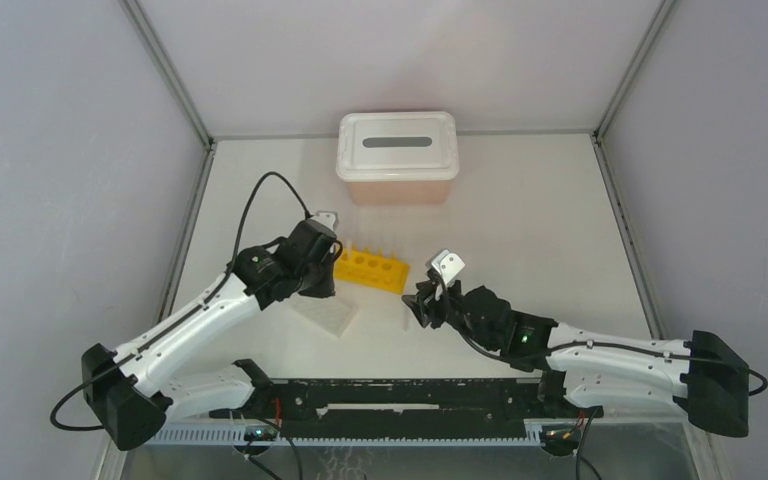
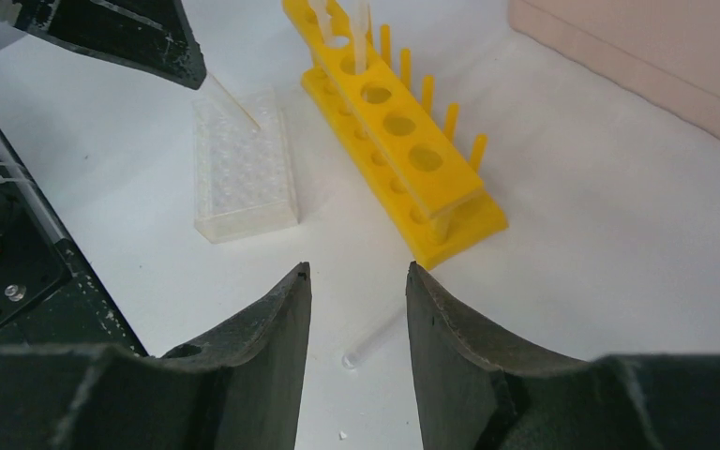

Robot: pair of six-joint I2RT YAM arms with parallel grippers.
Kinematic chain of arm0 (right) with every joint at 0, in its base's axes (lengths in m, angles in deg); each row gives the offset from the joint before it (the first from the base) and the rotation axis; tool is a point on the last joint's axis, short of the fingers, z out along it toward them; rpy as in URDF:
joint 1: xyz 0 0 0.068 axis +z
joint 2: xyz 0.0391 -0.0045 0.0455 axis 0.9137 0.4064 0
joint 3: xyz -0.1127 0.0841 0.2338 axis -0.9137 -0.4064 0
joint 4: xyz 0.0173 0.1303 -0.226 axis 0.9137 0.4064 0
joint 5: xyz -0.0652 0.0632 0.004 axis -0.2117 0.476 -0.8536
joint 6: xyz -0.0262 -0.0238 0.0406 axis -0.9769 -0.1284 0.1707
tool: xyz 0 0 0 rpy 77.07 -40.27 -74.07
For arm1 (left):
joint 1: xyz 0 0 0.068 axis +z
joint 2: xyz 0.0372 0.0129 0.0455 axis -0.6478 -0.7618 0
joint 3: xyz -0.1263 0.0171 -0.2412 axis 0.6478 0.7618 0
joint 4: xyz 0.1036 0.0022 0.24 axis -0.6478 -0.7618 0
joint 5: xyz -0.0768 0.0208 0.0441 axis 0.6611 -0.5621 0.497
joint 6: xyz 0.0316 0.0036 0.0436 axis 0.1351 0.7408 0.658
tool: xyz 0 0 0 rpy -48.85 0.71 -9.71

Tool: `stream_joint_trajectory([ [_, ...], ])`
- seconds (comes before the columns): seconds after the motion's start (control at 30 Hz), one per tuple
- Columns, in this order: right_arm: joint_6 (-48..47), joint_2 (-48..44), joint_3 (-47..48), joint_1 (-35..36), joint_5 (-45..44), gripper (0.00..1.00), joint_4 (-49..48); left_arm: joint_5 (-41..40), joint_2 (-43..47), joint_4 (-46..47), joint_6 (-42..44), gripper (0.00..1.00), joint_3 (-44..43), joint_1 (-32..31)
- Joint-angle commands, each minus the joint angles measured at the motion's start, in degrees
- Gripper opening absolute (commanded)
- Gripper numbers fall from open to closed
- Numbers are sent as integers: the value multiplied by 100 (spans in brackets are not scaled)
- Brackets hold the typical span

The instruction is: Organize the chemistry lab equipment

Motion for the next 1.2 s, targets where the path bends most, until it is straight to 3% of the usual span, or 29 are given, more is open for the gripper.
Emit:
stream_joint_trajectory([
  [0.0,265,62,-6,-93,41,49,-141,-341,-85,-26,154,8,-178,25],
  [1.17,398,121,-182,-354,261,49,-274,-397,-521,264,167,7,532,98],
])
